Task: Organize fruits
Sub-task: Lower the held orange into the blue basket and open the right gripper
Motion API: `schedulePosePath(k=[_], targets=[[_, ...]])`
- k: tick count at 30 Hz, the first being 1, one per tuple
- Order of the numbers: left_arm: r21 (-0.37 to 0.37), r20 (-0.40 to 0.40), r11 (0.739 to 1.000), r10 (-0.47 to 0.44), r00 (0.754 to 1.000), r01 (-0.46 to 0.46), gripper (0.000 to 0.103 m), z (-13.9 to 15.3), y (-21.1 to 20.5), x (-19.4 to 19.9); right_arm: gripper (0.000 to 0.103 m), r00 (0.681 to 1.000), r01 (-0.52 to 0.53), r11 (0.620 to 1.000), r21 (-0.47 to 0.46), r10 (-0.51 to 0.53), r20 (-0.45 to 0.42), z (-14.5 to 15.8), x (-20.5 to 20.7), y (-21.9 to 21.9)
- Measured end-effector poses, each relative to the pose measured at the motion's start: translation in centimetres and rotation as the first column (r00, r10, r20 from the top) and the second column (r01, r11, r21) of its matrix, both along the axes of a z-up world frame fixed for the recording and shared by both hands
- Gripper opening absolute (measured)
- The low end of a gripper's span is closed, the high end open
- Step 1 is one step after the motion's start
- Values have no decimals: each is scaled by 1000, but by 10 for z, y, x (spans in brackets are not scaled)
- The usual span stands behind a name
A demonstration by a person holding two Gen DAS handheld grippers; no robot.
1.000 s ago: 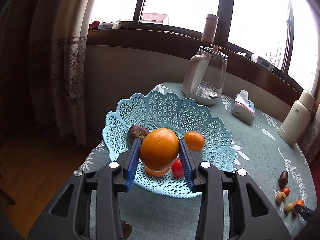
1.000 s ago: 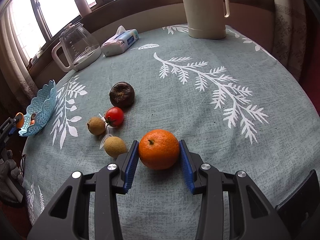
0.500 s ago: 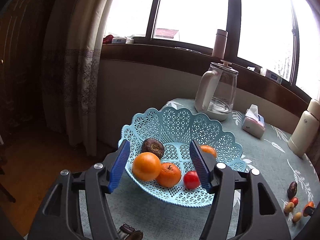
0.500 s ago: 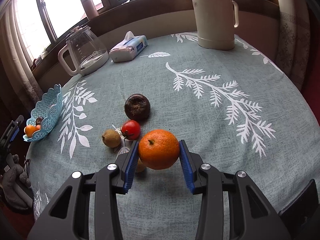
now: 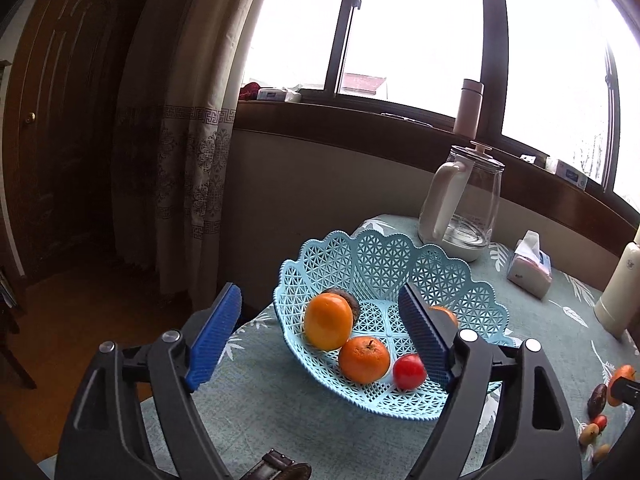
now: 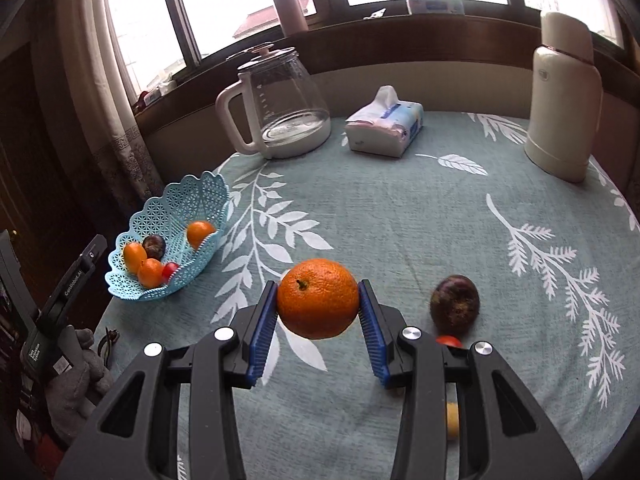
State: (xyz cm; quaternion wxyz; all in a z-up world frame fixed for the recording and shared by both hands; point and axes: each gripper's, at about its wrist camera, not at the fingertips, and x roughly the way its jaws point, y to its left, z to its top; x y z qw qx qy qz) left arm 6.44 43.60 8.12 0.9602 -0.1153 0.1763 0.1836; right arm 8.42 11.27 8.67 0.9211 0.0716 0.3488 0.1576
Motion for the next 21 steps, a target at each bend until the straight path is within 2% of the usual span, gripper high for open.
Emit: schedulePosePath(k=[6,12,21], targets=[[25,2,1000,0,1000,0,84,2,-5,0,41,993,-113,994,6,113,43,19,18,56],[24,6,1000,10,1000,-10,84,2,-5,0,41,982,-188,982,14,187,32,20,38,99],[15,3,1000,15,1000,-15,84,1,-2,2,42,978,-207,978,18,207,-16,5,61,128]])
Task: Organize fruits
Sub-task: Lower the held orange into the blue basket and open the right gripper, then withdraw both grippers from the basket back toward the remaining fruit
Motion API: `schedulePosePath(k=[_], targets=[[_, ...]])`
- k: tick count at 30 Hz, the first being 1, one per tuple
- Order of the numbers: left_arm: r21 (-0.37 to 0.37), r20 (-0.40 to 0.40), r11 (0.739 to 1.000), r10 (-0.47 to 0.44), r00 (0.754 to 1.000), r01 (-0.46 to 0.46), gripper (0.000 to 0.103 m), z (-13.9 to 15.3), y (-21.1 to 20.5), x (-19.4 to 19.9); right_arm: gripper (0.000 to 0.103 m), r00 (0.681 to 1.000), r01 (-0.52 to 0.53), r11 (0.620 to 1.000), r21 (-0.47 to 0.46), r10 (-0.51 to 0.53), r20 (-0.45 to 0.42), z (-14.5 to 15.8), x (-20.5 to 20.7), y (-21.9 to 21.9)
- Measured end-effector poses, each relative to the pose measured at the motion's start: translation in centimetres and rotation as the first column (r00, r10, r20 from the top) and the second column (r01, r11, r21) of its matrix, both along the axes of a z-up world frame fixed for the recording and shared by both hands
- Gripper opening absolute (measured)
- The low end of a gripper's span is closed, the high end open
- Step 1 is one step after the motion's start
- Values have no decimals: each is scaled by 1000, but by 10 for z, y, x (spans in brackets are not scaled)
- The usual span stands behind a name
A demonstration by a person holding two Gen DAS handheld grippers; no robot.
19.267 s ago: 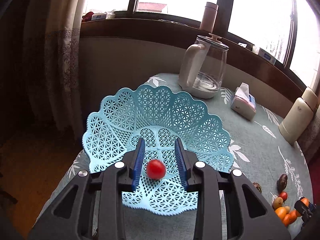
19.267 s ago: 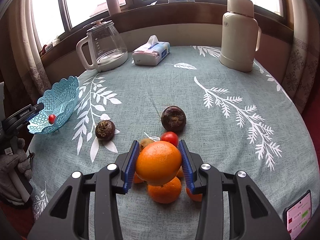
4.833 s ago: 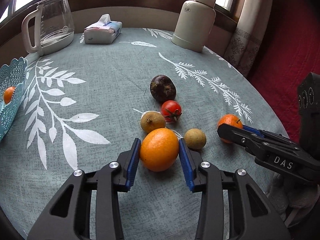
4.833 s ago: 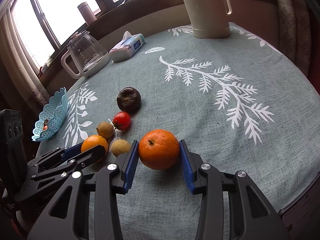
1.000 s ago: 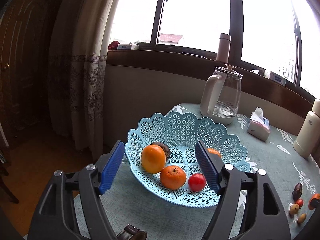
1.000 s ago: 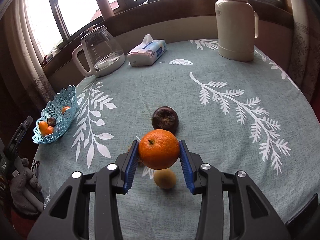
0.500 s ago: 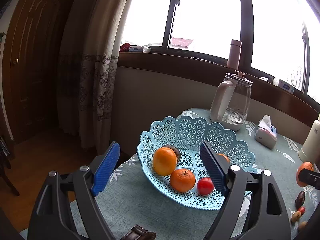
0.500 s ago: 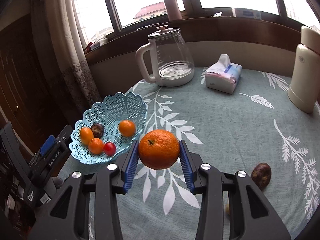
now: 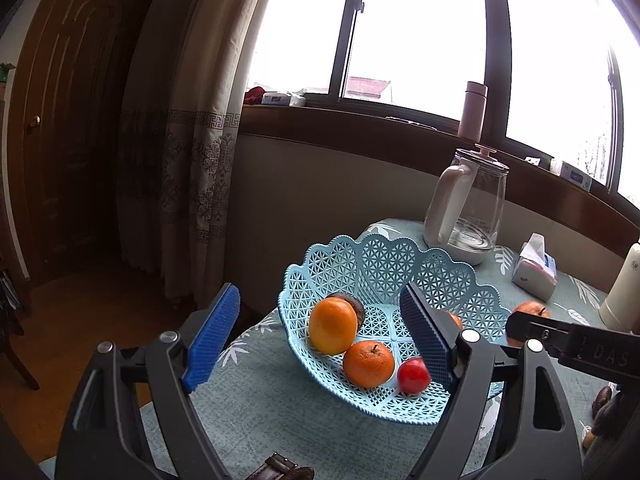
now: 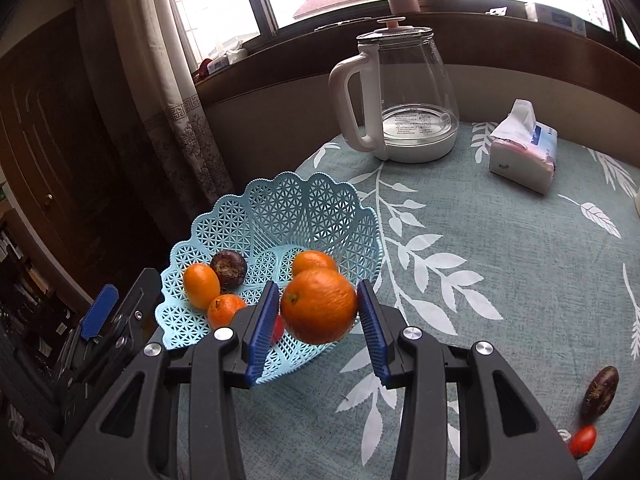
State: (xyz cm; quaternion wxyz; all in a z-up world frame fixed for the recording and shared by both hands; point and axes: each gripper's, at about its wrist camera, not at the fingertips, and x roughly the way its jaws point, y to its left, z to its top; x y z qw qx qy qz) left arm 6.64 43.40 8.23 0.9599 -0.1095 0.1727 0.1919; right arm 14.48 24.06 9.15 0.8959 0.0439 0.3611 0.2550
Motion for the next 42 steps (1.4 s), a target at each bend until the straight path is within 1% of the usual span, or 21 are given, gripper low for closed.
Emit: schedulePosePath(k=[4,13,17,19,21,22,23,25,26,30,34,37,39,42], targets=[[-4,-2,1000,0,1000,0,84,-1,1,1,47,1000,19,1000,14,-19,8,1,0,-6],[-6,-1,1000,2,1000,-2,84,-1,1,0,47,999,43,998,34,-43,21,5,-10,-19],[-6,-1,1000,2,1000,-2,84,-1,1,0,47,998,55,998,43,-56,8,1,-16,-26],[-5,-1,1000,2,1000,-2,84,-1,1,0,49,998,63,997,46,-63,-1,-2,-19,-30],[-5,-1,1000,2,1000,-2,84,-1,1,0,59,997,71,996,49,-70,-12,-4,-21,-35],[-6,-1,1000,2,1000,-2,85,-1,1,0,61,997,75,996,51,-74,-17,-6,-22,-38],[-5,0,1000,3,1000,-3,88,-1,1,0,62,997,80,996,50,-79,-23,-8,-22,-40],[-1,5,1000,8,1000,-8,91,0,1,-1,63,995,94,994,49,-92,-35,-11,-24,-45],[2,7,1000,10,1000,-10,92,0,1,-2,65,994,101,994,49,-99,-41,-13,-24,-48],[16,9,1000,11,1000,-11,95,2,-1,-2,66,990,128,991,46,-125,-60,-19,-28,-59],[31,15,999,17,1000,-18,100,3,-4,-2,66,986,151,988,40,-148,-70,-24,-33,-69],[27,3,1000,13,1000,-13,100,2,-3,0,66,986,153,988,34,-151,-69,-26,-39,-75],[27,0,1000,14,1000,-14,100,1,-3,0,72,984,166,985,35,-164,-64,-27,-43,-80],[28,1,1000,13,1000,-13,100,1,-3,0,76,979,202,979,38,-200,-49,-28,-49,-91]])
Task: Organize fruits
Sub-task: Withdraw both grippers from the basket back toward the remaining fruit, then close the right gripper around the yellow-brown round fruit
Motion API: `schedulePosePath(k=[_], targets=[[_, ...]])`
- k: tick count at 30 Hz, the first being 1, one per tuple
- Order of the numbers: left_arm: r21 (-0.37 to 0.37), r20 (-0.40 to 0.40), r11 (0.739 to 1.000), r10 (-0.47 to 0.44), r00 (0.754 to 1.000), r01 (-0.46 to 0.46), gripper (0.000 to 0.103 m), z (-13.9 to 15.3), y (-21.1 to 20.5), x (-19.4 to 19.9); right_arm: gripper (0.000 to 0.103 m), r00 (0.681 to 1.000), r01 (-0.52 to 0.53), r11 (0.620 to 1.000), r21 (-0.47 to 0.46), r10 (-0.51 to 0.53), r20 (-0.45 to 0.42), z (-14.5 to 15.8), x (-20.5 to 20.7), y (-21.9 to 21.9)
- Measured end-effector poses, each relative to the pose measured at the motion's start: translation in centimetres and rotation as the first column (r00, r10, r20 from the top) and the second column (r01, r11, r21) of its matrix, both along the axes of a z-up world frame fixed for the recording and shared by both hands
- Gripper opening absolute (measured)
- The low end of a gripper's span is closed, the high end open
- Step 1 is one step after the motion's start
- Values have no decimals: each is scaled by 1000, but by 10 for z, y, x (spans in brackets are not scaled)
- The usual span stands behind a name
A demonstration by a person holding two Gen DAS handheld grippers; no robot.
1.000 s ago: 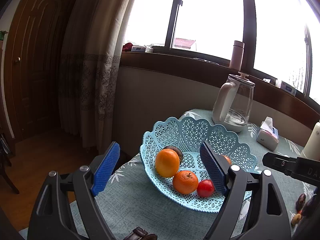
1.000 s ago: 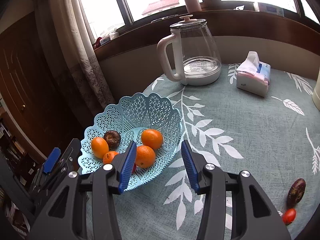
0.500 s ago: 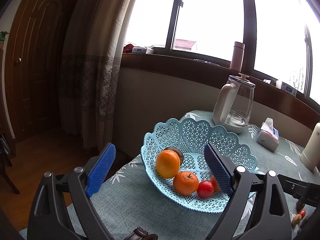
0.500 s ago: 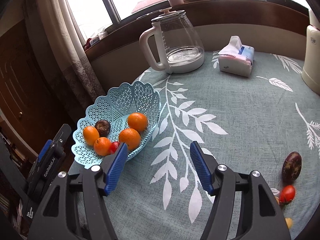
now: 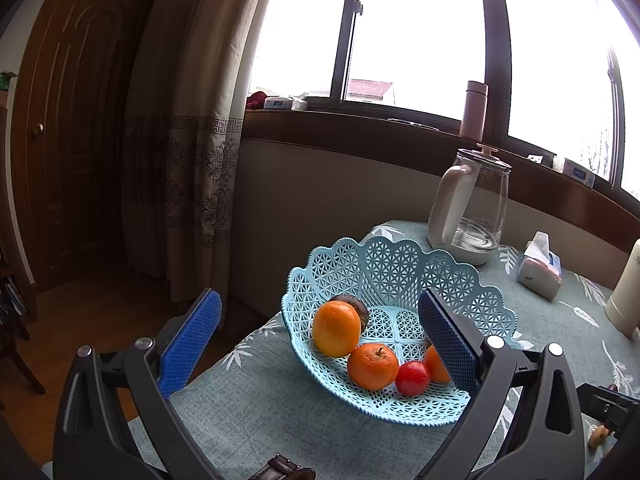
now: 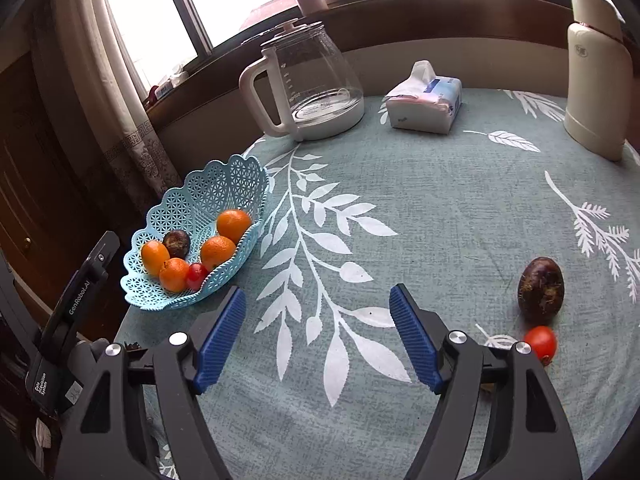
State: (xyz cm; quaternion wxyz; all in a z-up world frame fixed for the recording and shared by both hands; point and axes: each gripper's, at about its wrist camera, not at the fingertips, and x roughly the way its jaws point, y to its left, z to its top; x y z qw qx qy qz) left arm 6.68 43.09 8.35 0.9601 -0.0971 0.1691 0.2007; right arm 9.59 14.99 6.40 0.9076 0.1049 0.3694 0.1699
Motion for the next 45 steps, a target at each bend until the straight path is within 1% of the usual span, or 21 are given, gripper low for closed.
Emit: schedulePosePath(k=[2,10,20,28,31,33,38,42,45], targets=[[0,-2,1000,-3,1000,3,100,0,0,0,79,1000,23,1000,-2,-23,7,0,-2,-8],[-30,-8,1000,-12,1000,11,100,-2,4,1,79,994,109,994,7,-109,1,-1,-16,-50],[9,9,1000,-25,1000,25,100,0,-5,-2,79,973,229,973,21,-229,-24,-8,-28,-107],[22,17,999,-24,1000,24,100,1,-8,-5,78,961,271,962,1,-271,-46,-18,-36,-130],[26,20,999,-21,1000,21,100,1,-9,-6,75,964,260,965,-15,-261,-53,-22,-41,-132],[30,22,999,-20,1000,19,100,1,-10,-6,70,966,248,968,-28,-249,-63,-27,-46,-133],[46,26,999,-17,1000,16,100,2,-13,-8,61,972,213,976,-42,-216,-96,-37,-53,-130],[65,28,998,-19,999,17,100,3,-17,-9,54,975,182,981,-62,-188,-116,-43,-53,-123],[84,26,996,-25,999,23,100,5,-21,-9,51,975,176,982,-76,-184,-123,-46,-52,-120]])
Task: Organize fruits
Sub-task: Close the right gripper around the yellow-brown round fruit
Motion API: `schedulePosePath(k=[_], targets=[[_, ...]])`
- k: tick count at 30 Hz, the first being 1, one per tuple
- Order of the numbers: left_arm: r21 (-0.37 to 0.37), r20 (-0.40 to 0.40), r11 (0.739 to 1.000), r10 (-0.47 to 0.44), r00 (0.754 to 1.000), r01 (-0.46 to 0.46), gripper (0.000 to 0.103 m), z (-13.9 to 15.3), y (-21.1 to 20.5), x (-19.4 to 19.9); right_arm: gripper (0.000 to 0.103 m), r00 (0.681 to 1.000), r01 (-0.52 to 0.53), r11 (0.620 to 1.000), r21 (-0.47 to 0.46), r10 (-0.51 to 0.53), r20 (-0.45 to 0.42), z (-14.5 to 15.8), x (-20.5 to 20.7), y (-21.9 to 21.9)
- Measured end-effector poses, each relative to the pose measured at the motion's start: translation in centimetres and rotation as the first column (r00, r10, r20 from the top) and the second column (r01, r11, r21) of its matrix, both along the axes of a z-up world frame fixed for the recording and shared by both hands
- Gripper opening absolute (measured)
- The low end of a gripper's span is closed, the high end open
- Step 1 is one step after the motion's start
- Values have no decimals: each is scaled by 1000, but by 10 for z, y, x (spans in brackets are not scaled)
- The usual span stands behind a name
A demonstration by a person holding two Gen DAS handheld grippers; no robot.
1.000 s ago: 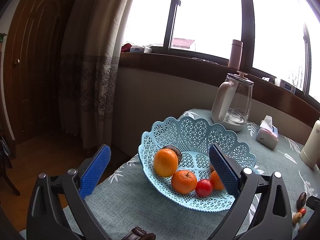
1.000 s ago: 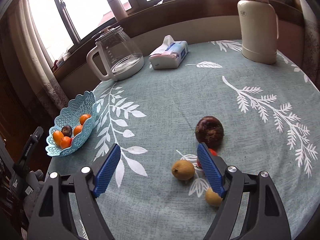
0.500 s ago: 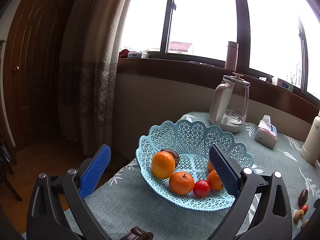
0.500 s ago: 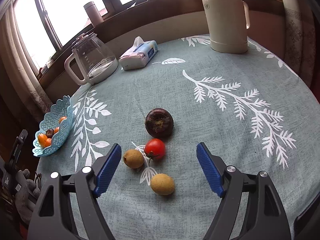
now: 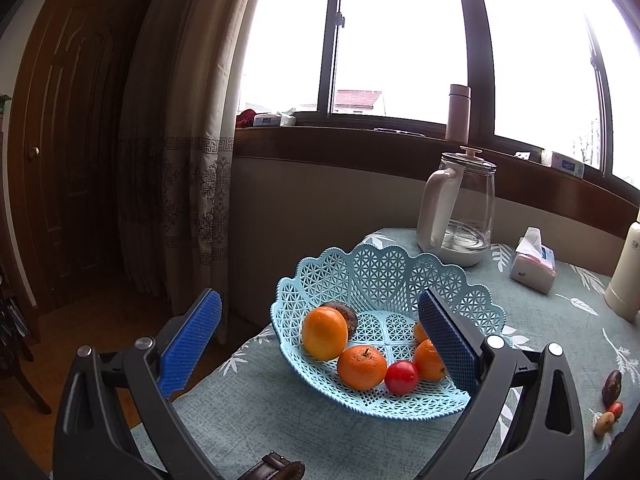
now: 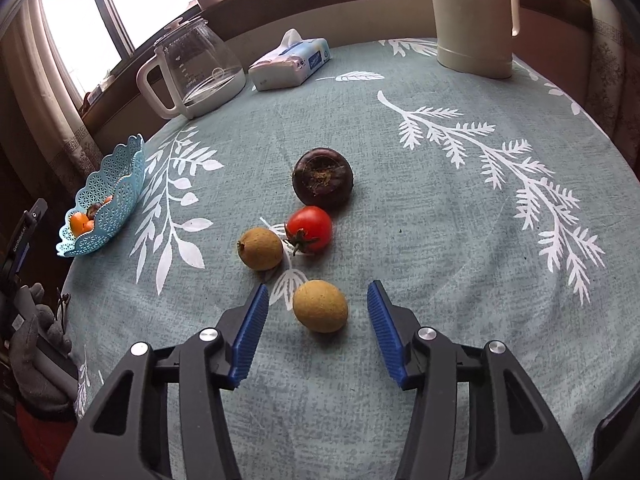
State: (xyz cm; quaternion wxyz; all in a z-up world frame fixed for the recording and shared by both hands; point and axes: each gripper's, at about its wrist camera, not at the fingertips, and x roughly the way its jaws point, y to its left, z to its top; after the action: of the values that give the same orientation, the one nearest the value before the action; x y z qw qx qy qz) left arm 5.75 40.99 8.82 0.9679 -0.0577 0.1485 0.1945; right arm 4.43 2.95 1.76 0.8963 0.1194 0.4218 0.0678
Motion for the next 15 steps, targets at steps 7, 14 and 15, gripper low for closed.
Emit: schedulePosePath(k=[7,14,15], targets=[[33,-11,998,-61,998,61,100,7,-18,-7,28,1000,-12,999,-30,12,3,2,-2,1],[49,-63,970,-233,970,236,100,12,-62,-9,28,998,-8,997,-77,13,63,12,-12,2],[51,-69,963,-262,963,265,100,12,-70,-9,28,997,-1,997,-80,7,72,14,-13,0]])
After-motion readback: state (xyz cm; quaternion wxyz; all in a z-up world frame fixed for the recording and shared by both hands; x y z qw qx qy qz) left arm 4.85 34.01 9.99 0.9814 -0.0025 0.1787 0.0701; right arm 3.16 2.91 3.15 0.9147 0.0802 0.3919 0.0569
